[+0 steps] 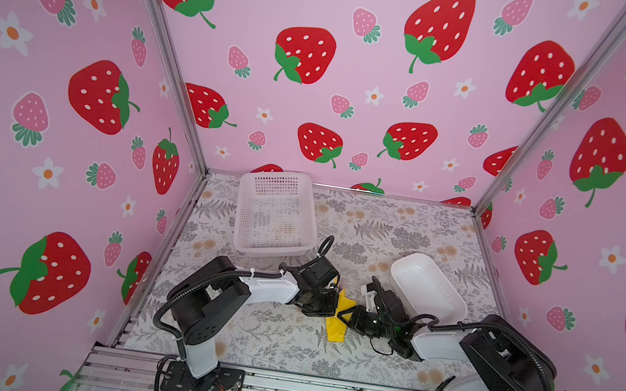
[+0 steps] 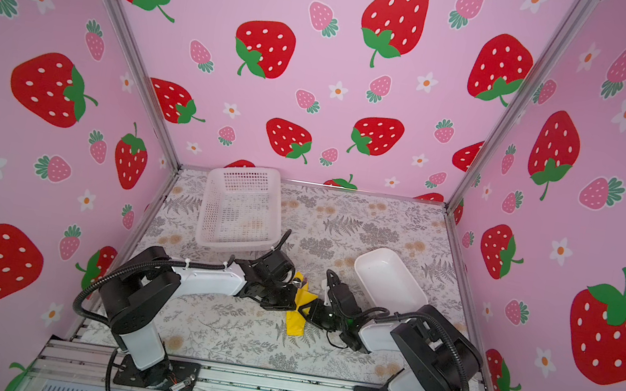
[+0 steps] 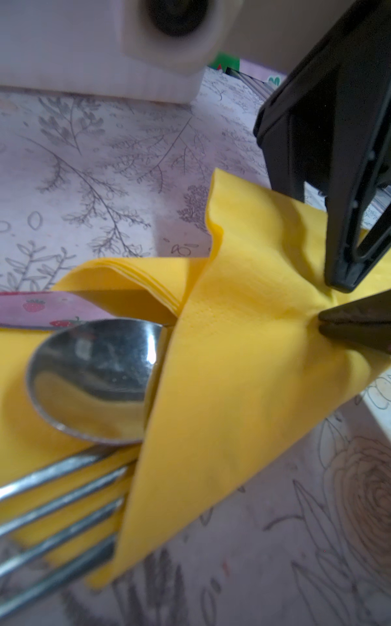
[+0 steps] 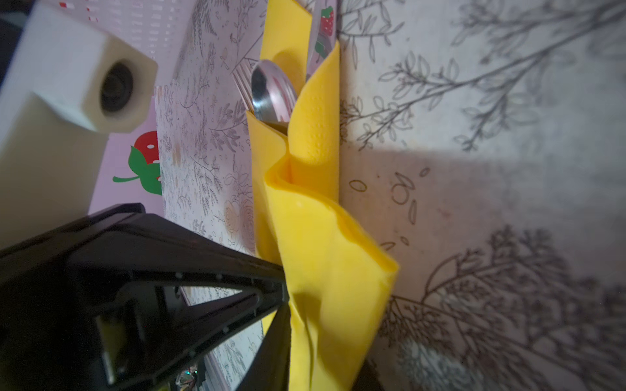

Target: Place the utensils on the paper napkin and roll it up

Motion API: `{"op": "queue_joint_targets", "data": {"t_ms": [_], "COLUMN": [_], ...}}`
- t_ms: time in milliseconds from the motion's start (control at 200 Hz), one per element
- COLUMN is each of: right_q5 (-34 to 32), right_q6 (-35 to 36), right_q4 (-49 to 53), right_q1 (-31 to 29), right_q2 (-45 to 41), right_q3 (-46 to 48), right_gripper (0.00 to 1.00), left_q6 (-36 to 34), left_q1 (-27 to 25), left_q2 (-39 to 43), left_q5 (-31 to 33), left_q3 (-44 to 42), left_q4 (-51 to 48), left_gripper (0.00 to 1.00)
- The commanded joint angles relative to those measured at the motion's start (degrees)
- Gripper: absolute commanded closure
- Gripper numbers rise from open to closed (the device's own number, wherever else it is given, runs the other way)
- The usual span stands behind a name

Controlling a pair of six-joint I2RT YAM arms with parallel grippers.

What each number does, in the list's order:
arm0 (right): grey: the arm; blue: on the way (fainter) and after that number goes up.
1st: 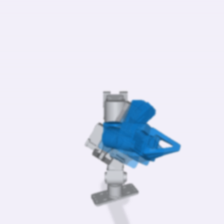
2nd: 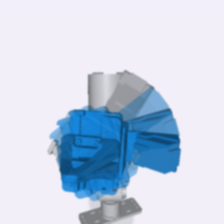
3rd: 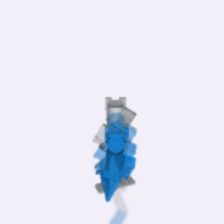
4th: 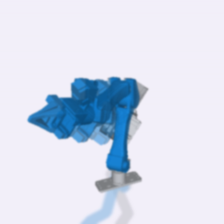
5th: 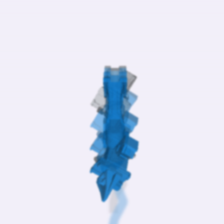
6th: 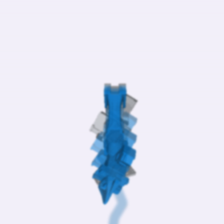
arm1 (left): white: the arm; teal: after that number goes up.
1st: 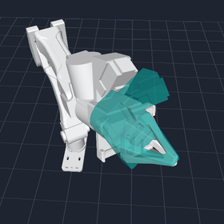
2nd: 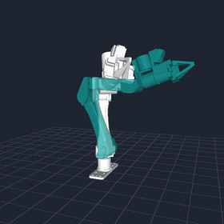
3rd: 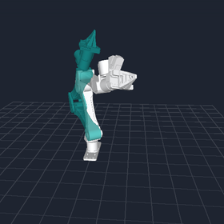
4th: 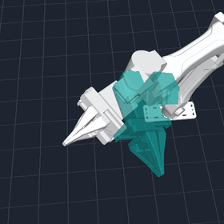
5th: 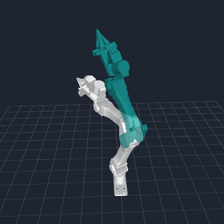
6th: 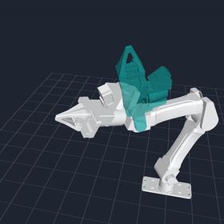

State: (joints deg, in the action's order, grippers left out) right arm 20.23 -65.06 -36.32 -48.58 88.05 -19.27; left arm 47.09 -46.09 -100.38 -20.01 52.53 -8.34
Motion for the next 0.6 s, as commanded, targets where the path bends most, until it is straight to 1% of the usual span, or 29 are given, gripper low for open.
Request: {"op": "queue_joint_targets", "data": {"t_ms": [0, 125, 250, 320, 375, 460, 525, 595], "right_q5": [0.65, 1.3, 0.97, 0.16, -0.83, -1.9, -1.95, -1.73], "right_q6": [0.27, 0.89, 1.6, 1.3, 0.91, 0.56, 0.72, 0.9], "right_q4": [1.02, 0.98, 1.42, 1.42, 1.42, 1.42, 1.42, 1.42], "right_q1": [0.15, -0.1, -0.64, -0.75, -0.81, -0.67, -0.64, -0.59], "right_q2": [1.33, 2.87, 4.81, 5.37, 5.25, 4.7, 4.2, 3.74], "right_q3": [-0.17, -0.93, -1.96, -1.74, -1.15, -0.45, -0.44, -0.67], "right_gripper": [0.7, 0.67, 0.69, 0.75, 0.81, 0.88, 0.92, 0.93], "left_q6": [0.72, 0.75, 0.7, 0.81, 0.81, 0.96, 1.04, 0.84], "left_q1": [-0.5, -0.56, -0.58, -0.58, -0.58, -0.56, -0.55, -0.5], "left_q2": [-1.4, -1.41, -1.07, -0.88, -0.57, 0.45, 1.99, 4.3], "left_q5": [0.63, 0.68, 0.85, 0.99, 0.99, 1.26, 1.85, 2.85], "left_q3": [-0.66, -0.55, -0.47, -0.33, -0.36, -0.34, -0.51, -0.54], "left_q4": [-0.8, -0.82, -0.81, -0.97, -0.99, -1.37, -1.64, -2.25], "left_gripper": [0.99, 0.99, 0.99, 0.99, 0.99, 0.99, 0.99, 0.98]}}
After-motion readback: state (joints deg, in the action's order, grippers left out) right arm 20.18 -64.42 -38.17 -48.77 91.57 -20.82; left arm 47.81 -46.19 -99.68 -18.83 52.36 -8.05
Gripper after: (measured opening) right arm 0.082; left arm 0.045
